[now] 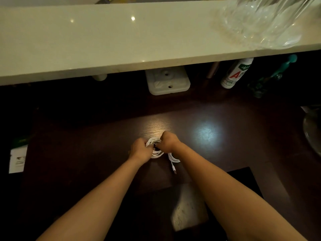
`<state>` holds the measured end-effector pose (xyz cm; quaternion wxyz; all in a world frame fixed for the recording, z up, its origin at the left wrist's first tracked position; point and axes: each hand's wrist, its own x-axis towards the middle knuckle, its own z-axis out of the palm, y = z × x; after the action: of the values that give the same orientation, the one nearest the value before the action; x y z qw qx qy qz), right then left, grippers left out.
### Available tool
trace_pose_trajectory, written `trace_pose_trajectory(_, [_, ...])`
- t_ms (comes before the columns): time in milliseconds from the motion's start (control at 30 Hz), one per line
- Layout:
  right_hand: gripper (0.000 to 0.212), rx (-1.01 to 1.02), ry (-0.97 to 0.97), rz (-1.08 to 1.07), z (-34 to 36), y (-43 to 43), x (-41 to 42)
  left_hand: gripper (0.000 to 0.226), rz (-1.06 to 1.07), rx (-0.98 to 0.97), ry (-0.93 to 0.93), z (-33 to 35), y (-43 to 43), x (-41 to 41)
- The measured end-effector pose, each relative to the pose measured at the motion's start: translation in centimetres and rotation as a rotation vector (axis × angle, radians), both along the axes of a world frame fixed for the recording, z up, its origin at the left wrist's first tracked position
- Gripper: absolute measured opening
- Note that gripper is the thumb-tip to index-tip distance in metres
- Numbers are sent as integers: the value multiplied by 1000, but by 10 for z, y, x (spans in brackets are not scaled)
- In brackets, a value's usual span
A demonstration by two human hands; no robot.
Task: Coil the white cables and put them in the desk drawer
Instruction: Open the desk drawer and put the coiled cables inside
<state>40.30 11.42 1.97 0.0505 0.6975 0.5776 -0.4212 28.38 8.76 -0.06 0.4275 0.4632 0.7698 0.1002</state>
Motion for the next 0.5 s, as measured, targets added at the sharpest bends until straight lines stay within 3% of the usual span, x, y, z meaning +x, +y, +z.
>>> trace_pose_trajectory(100, [34, -37, 87, -105, 13, 1, 16, 40, 118, -68, -323, 7, 4, 0])
trace_pose_trajectory(233, [28, 8, 100, -146, 31, -5, 42, 34, 141, -89, -480, 30, 9, 22])
trace_pose_trajectory(333, [30, 31, 61, -134, 30, -13, 62, 19, 92, -86, -447, 35, 3, 46])
trace_pose_trajectory(500, [21, 82, -25, -74, 9, -28, 77, 10, -8, 20, -175, 18, -16, 71])
